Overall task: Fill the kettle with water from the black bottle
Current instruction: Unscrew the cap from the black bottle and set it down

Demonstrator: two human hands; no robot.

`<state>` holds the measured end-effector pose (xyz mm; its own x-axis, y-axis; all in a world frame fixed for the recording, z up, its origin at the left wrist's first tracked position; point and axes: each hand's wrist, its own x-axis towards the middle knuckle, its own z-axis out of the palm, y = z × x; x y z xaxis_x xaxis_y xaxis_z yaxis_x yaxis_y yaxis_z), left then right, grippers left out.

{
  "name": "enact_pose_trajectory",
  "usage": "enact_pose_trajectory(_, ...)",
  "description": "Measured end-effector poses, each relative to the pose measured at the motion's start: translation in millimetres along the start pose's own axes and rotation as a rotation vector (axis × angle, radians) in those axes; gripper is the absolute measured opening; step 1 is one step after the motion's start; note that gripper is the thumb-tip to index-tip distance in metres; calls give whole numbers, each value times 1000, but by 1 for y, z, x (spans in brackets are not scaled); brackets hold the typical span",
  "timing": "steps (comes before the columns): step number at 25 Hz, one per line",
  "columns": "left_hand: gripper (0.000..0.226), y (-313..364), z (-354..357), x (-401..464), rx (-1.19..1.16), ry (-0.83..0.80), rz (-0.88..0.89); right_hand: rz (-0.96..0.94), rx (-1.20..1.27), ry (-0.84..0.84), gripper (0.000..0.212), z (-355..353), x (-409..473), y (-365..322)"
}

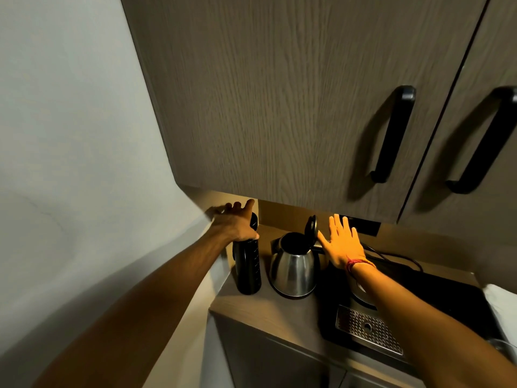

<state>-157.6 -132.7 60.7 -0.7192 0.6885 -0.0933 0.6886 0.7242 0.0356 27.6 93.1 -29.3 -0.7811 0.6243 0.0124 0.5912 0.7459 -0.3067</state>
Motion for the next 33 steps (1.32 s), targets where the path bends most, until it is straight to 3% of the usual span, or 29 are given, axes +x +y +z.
enact_pose_trajectory(2, 95, 0, 0, 0, 6, 9, -26, 8, -14, 3, 80, -1, 0, 1)
enact_pose_trajectory(5, 87, 5, 6, -10, 30, 365, -13, 20, -13, -13, 78, 0, -2, 0)
enact_pose_trajectory(7, 80, 18, 21, -19, 72, 610, 204, 29, -18, -24, 76, 3, -4, -2)
enact_pose_trajectory(8, 78, 26, 33, -25, 64, 609, 340, 30, -23, -29, 74, 3, -4, -3)
enact_pose_trajectory(10, 75, 43, 68, -39, 16, 361, 501, 34, -29, -31, 73, 2, -5, -4)
enact_pose_trajectory(14, 74, 60, 163, -65, 72, -63, 339, 49, -33, -37, 73, 3, -6, -5)
enact_pose_trajectory(17, 81, 64, 199, -73, 29, -205, 197, 56, -42, -37, 73, 5, -5, -4)
enact_pose_trajectory(19, 84, 63, 200, -70, -2, -185, 182, 57, -49, -38, 74, 5, -3, -3)
enact_pose_trajectory(21, 78, 59, 188, -66, 5, 22, 219, 58, -61, -29, 74, 4, -3, -3)
enact_pose_trajectory(25, 58, 49, 126, -45, 27, 618, 366, 44, -70, -38, 72, 7, -2, -2)
enact_pose_trajectory(27, 67, 36, 94, -33, -10, 772, 182, 42, -57, -41, 72, 9, -3, -2)
enact_pose_trajectory(30, 96, 9, 81, -27, -429, 728, -224, 47, -39, -43, 72, 8, -4, -3)
enact_pose_trajectory(33, 106, -2, 97, -29, -1061, 452, -259, 57, -42, -51, 72, 7, -4, -6)
